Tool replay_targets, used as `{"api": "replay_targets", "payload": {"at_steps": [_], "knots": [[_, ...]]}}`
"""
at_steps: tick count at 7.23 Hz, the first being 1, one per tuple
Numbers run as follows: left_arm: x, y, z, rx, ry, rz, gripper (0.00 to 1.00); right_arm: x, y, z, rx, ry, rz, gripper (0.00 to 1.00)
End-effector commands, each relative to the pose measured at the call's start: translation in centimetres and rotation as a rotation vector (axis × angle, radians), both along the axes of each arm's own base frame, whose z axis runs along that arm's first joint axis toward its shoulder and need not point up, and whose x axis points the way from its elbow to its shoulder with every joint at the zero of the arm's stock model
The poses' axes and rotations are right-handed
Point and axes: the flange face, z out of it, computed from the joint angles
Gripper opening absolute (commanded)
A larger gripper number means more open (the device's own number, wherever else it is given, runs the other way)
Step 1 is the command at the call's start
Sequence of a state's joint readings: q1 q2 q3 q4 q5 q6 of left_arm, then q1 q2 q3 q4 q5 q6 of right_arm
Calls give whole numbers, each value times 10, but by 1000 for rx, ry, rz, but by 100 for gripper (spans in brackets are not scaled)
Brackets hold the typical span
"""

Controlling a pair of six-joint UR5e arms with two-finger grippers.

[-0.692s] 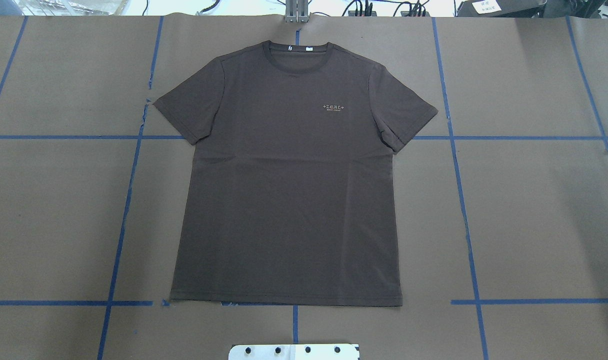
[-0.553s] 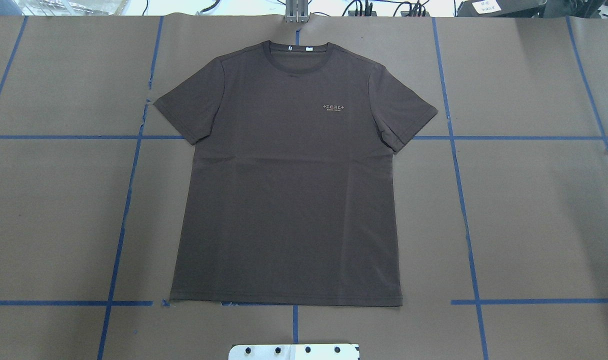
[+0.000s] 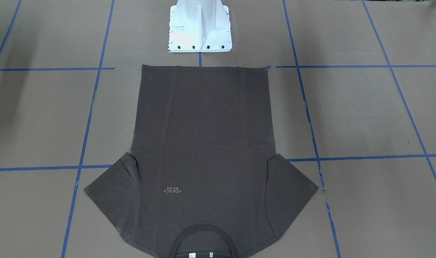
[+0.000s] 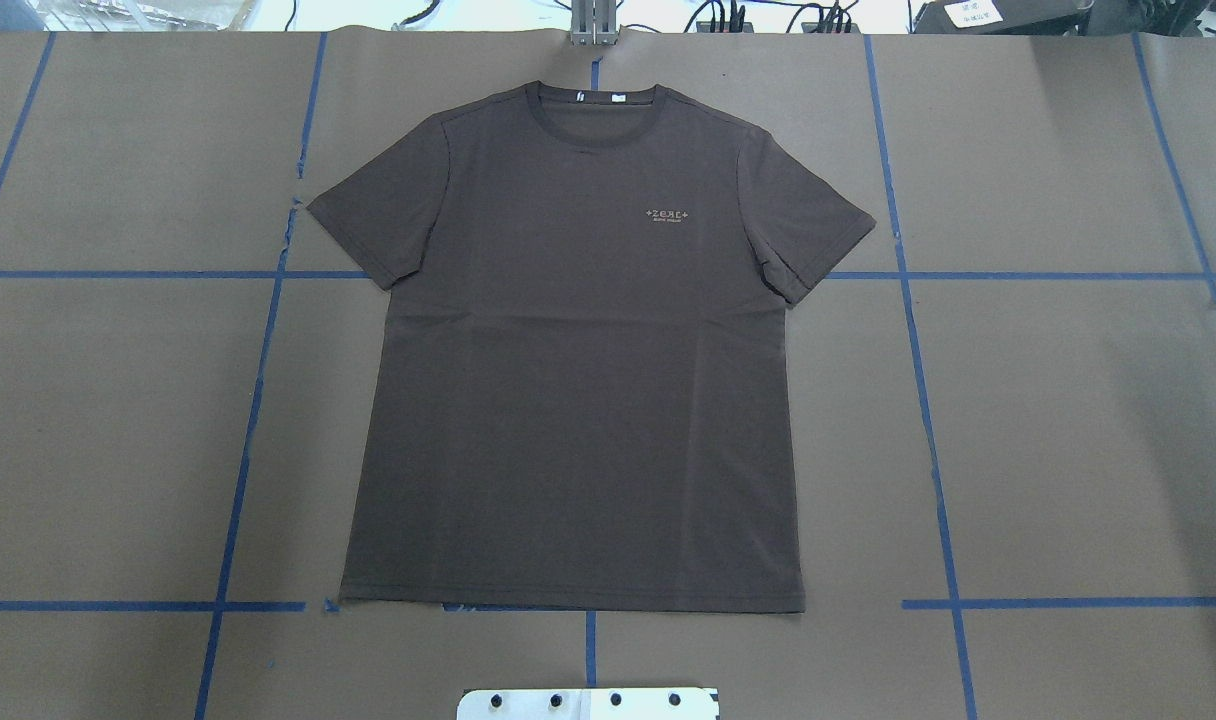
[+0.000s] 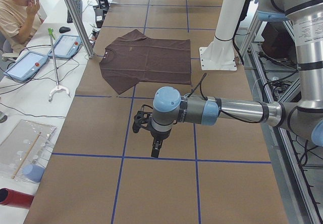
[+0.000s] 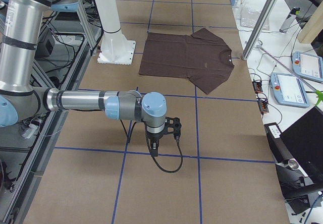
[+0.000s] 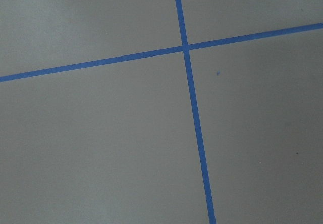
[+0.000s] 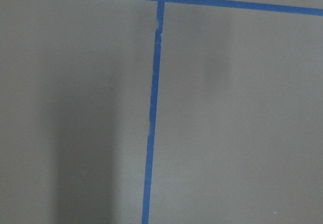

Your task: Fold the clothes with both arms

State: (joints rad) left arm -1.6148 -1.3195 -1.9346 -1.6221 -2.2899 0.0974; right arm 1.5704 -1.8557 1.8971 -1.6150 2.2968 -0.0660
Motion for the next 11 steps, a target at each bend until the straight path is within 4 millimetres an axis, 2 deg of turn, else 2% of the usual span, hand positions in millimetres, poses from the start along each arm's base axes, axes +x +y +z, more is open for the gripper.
{"api": "replay_targets", "payload": {"at_steps": [1, 2, 3, 4, 5, 6, 7, 8, 9, 10, 11], "knots": [[0, -10, -33, 117, -8, 0, 100, -2, -32, -31, 77, -16, -2, 100], [-2, -20, -46, 192, -23, -7, 100, -2, -56, -53, 136, -15, -2, 100], [-2, -41, -77, 356, -24, -10, 100, -3, -90, -79, 224, -8, -5, 100], [-2, -51, -104, 527, -24, -4, 100, -3, -111, -84, 261, -16, -5, 100], [5, -84, -110, 586, -9, -9, 100, -7, -123, -91, 299, -64, -11, 100], [15, -109, -114, 537, 61, -38, 100, -12, -148, -93, 303, -137, -24, 100], [35, -117, -121, 555, 78, -2, 100, -23, -177, -114, 354, -149, -38, 100], [42, -119, -124, 563, 83, 11, 100, -49, -204, -141, 311, -170, -1, 100], [46, -119, -127, 568, 87, 20, 100, -86, -226, -183, 252, -199, 69, 100], [48, -120, -128, 567, 89, 23, 100, -140, -241, -206, 246, -219, 118, 100], [50, -119, -129, 570, 91, 27, 100, -197, -255, -219, 223, -247, 208, 97]]}}
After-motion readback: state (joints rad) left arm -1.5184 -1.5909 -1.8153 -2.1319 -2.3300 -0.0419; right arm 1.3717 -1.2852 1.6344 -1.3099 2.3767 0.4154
